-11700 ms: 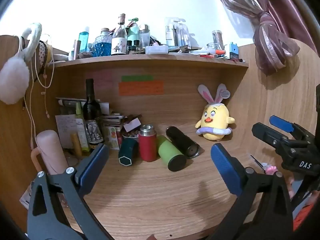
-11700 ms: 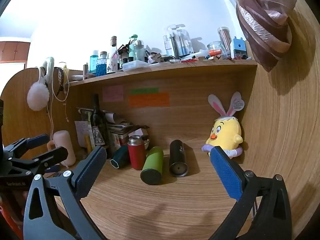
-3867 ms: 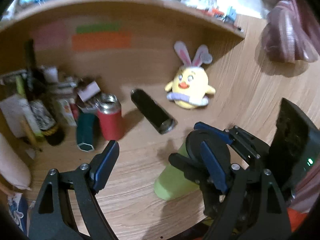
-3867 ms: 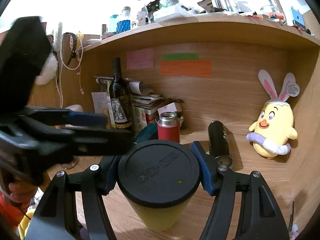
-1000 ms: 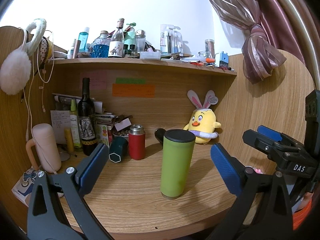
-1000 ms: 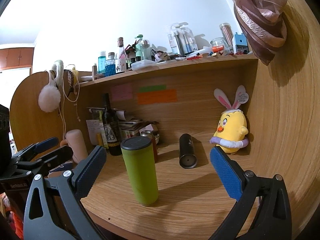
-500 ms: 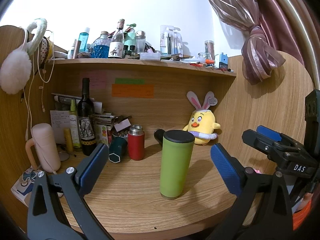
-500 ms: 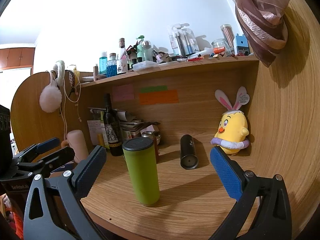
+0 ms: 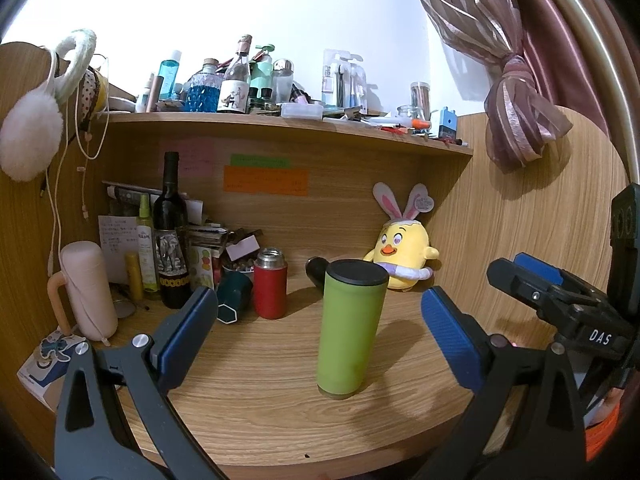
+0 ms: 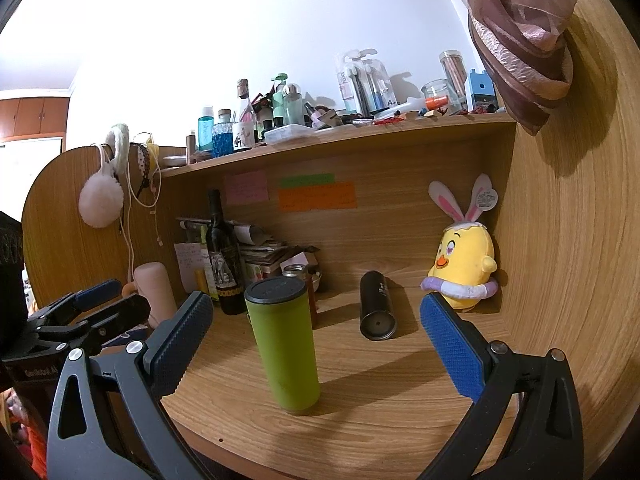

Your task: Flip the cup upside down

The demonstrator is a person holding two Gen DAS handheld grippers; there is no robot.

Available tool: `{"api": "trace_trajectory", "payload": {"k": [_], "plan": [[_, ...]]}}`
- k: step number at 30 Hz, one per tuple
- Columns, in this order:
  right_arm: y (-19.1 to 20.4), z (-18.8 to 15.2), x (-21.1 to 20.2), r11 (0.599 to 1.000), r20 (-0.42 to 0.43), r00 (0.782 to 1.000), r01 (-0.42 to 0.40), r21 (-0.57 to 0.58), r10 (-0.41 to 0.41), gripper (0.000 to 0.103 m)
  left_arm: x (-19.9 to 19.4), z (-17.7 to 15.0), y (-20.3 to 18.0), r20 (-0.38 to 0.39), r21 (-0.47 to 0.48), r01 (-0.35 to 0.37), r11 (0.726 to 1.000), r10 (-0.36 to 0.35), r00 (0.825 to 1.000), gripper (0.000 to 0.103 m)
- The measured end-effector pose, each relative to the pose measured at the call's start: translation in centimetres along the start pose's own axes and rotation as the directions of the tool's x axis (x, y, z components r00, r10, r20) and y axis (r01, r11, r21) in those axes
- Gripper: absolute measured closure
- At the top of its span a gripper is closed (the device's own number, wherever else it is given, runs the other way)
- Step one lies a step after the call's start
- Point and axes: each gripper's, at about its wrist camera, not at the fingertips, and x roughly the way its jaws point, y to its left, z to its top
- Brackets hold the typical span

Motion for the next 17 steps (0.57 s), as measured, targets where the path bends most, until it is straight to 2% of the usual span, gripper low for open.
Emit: {"api": "trace_trajectory", "payload": {"k": [10, 17], "plan": [[-0.19, 0.08, -0.11, 1.0, 0.0, 1.0, -0.004, 0.002, 0.004, 0.0, 0.39, -0.24, -0.48, -0.037, 0.005, 0.033, 0.999, -0.033, 0.999, 0.0], [-0.24, -0.01, -0.14, 1.0, -0.001, 1.0, -0.005, 0.003, 0.005, 0.0, 0.43, -0.25, -0.39, -0.038, 0.001, 0.028, 1.0, -0.028, 0.999, 0.0]]}}
